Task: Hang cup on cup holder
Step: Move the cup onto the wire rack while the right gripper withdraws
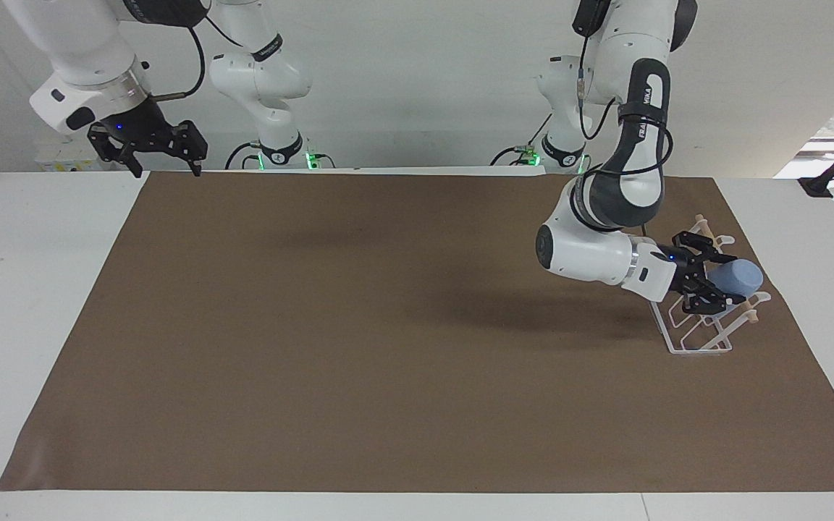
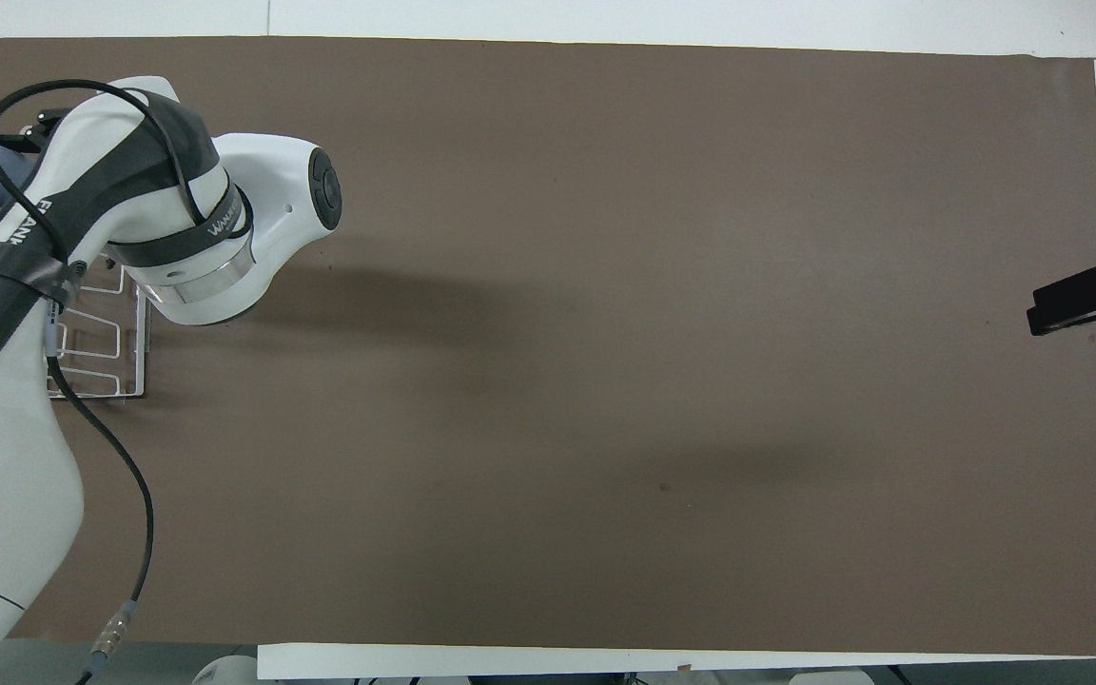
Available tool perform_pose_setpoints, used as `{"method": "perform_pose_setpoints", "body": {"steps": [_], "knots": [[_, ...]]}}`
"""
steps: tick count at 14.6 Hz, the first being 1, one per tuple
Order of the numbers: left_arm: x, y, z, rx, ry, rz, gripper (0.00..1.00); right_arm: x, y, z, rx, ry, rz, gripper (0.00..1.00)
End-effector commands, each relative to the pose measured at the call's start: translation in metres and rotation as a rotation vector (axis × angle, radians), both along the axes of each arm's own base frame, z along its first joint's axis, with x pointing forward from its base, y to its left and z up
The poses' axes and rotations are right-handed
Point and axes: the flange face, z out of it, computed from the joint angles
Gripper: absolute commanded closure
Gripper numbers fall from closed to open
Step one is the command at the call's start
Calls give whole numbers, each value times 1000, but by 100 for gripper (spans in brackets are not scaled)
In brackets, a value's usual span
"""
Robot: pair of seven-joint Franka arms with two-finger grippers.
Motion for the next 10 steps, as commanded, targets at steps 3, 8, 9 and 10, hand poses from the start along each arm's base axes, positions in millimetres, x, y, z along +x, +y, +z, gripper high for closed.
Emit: {"method": "perform_pose_setpoints", "body": {"steps": [3, 8, 9, 10], "knots": [[-8, 11, -28, 32, -33, 3, 100, 0, -2, 3, 28, 38, 3, 0], [-6, 18, -61, -43, -9, -26, 100, 4, -6, 1, 34, 43, -4, 0], [-8, 22, -67, -44, 2, -26, 100, 6, -4, 1, 25, 42, 2, 0], [-6, 20, -66, -56, 5, -37, 77, 6, -4, 2, 22, 39, 4, 0]]}}
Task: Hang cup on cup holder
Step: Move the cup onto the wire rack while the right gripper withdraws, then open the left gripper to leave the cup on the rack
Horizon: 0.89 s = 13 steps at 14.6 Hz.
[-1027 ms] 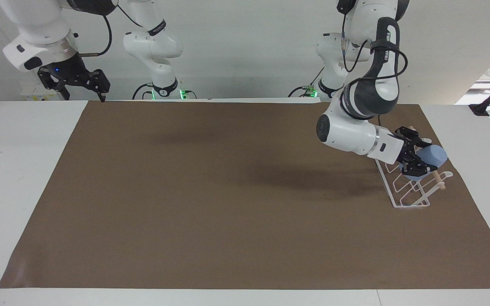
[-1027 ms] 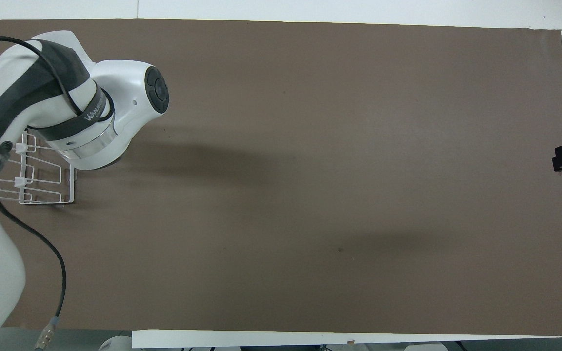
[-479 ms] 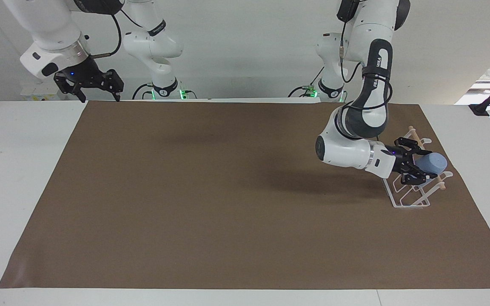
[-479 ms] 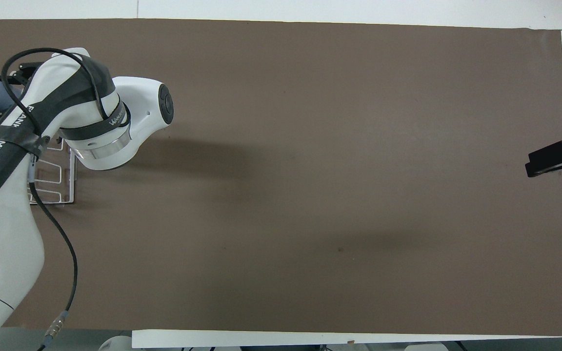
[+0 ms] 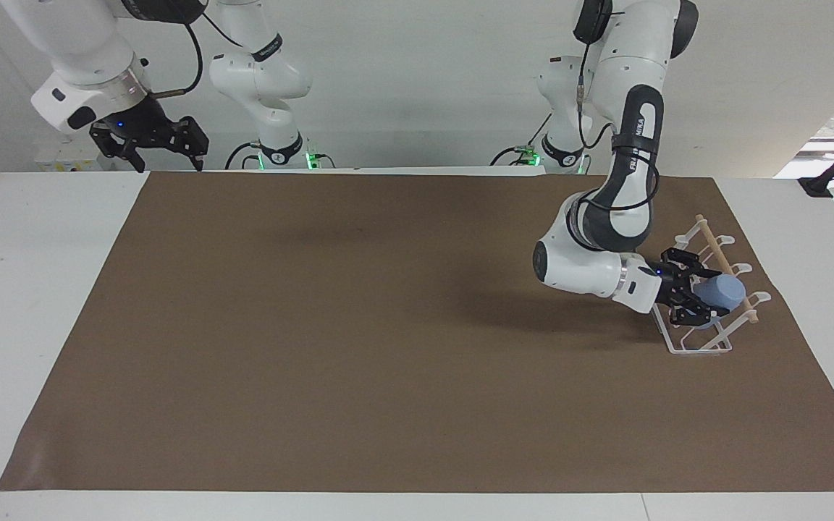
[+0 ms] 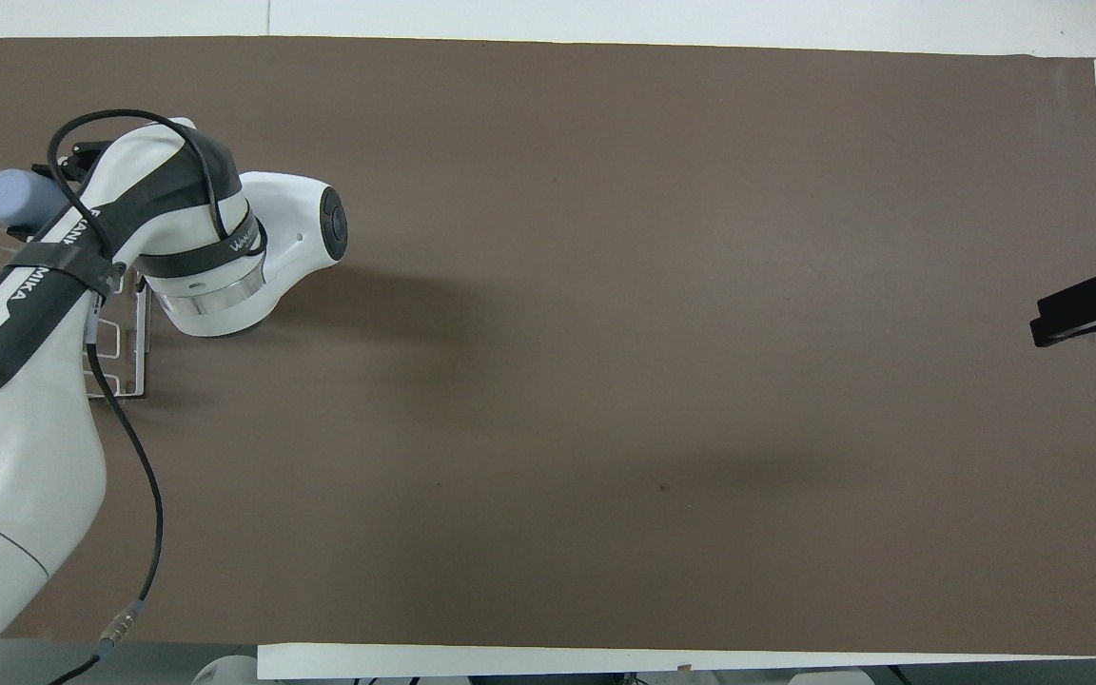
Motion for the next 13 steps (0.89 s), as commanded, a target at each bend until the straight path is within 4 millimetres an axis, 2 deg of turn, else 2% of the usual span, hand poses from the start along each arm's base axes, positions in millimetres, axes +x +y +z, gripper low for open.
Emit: {"method": "perform_pose_setpoints", "body": {"steps": [1, 2, 4, 6, 8, 9, 11, 13], "knots": [[0, 7, -4, -35, 7, -23, 27, 6, -7, 3, 11, 8, 1, 0], [2, 9, -3, -37, 16, -24, 1, 6, -7, 2, 13, 9, 1, 0], [5, 7, -1, -63, 18, -14, 0, 3, -11, 5, 22, 7, -10, 0], [12, -2, 18, -95, -23, -8, 0, 2, -13, 6, 22, 2, -15, 0], [11, -12, 34, -142, -23, 25, 0, 3, -9, 6, 11, 3, -8, 0], [11, -12, 55, -167, 10, 18, 0, 3, -9, 6, 10, 3, -7, 0], [-2, -7, 109, -247, 106, 0, 0, 2, -8, 7, 10, 1, -5, 0], [-16, 7, 150, -374, 332, -52, 0, -2, -9, 9, 14, -2, -6, 0]]}}
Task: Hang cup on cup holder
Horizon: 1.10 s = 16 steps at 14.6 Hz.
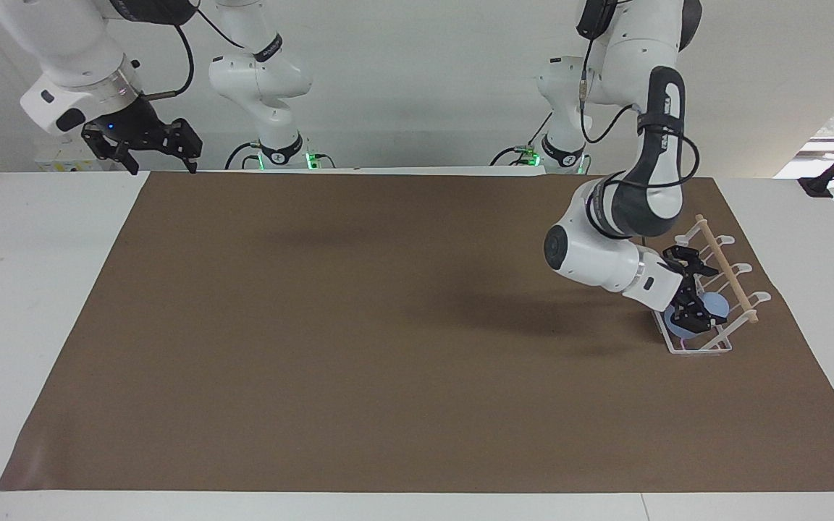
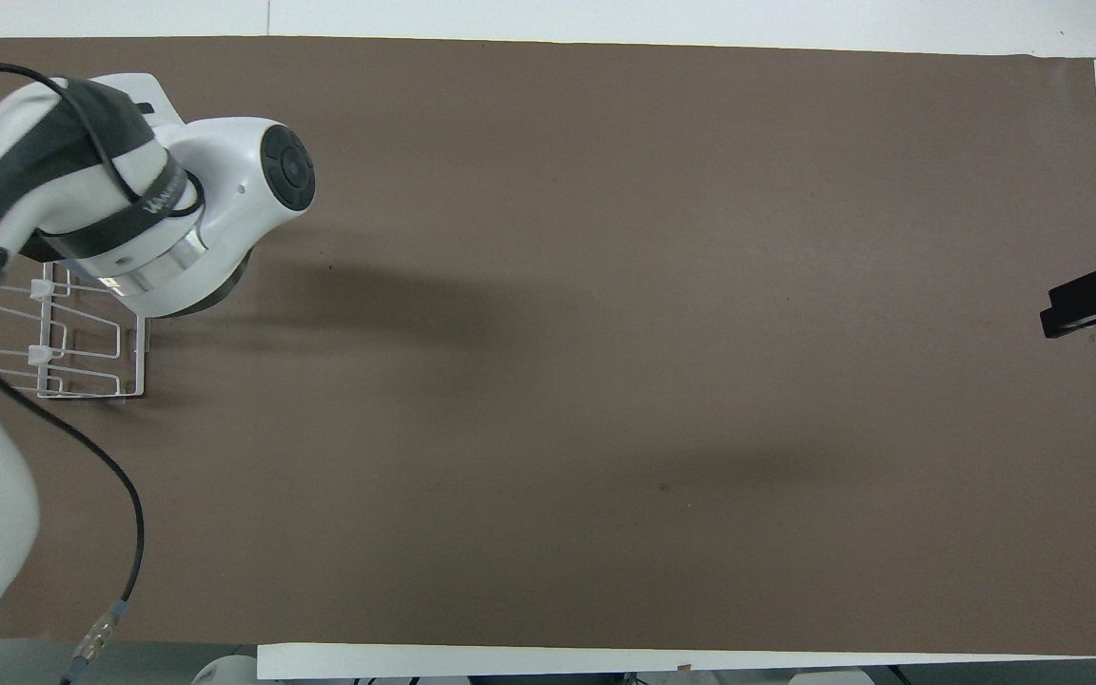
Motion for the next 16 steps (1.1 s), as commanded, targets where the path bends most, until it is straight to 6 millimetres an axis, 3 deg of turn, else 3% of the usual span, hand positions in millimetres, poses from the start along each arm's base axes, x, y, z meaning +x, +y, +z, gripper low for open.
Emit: {"method": "perform_pose_setpoints", "body": {"steps": [1, 3, 5, 10, 12, 16], "knots": [[-22, 24, 63, -176, 203, -107, 0, -5, 0, 6, 10, 1, 8, 0], [-25, 47, 84, -252, 269, -151, 0, -6, -4, 6, 12, 0, 1, 0], [-23, 74, 81, -430, 438, -235, 0, -6, -7, 6, 12, 3, -4, 0], [-28, 120, 119, -843, 630, -640, 0, -8, -7, 2, 12, 11, -7, 0], [-38, 119, 124, -864, 720, -750, 0, -8, -7, 3, 15, 11, -4, 0], [-53, 91, 157, -827, 785, -962, 0, -8, -7, 3, 15, 11, -2, 0]]}}
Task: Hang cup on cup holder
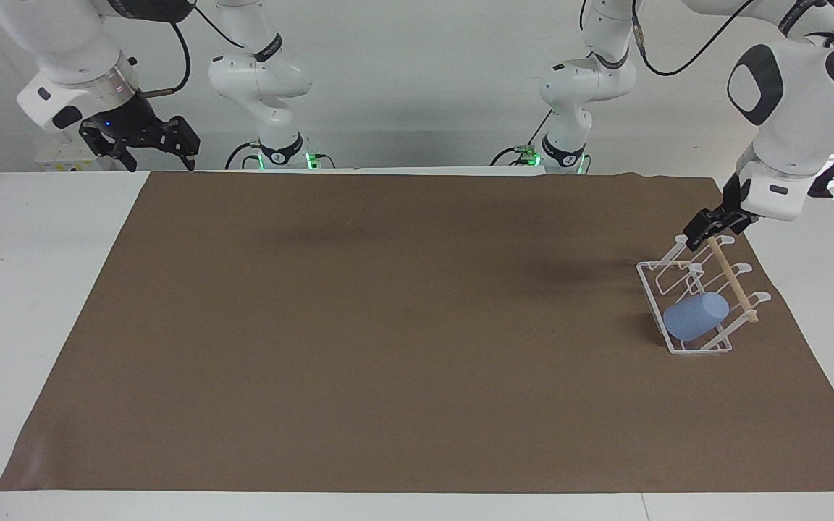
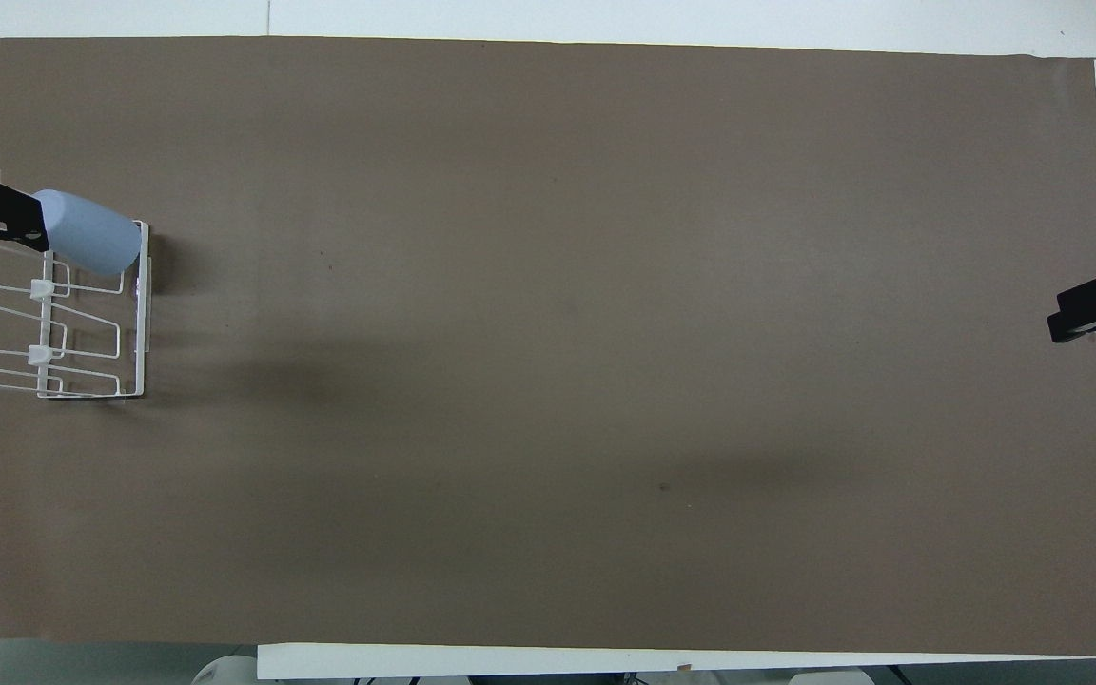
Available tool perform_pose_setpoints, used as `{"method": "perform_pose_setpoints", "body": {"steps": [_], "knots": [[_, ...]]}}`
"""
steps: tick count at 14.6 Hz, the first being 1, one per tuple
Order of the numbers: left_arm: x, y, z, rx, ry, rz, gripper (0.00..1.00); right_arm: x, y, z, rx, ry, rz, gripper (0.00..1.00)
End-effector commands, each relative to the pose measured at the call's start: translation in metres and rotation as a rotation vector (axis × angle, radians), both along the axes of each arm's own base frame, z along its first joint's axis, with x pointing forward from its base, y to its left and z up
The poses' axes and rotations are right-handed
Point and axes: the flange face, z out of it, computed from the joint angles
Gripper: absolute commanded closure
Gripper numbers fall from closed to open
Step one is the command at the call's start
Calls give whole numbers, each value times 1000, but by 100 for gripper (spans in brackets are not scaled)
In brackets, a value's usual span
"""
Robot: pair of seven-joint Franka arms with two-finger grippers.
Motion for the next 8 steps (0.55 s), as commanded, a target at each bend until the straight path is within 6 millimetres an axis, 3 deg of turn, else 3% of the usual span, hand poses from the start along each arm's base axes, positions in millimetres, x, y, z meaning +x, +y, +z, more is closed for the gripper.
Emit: {"method": "perform_pose_setpoints", "body": {"steps": [1, 2, 5, 8], "knots": [[-12, -34, 29, -39, -23, -106, 0, -5, -2, 2, 15, 5, 8, 0], [-12, -47, 33, -51, -22, -120, 0, -5, -1, 2, 17, 5, 9, 0], [-13, -50, 61, -101, 10, -115, 0, -5, -1, 1, 22, 6, 10, 0], [-12, -55, 66, -97, 20, -124, 0, -5, -1, 1, 22, 6, 10, 0]]}}
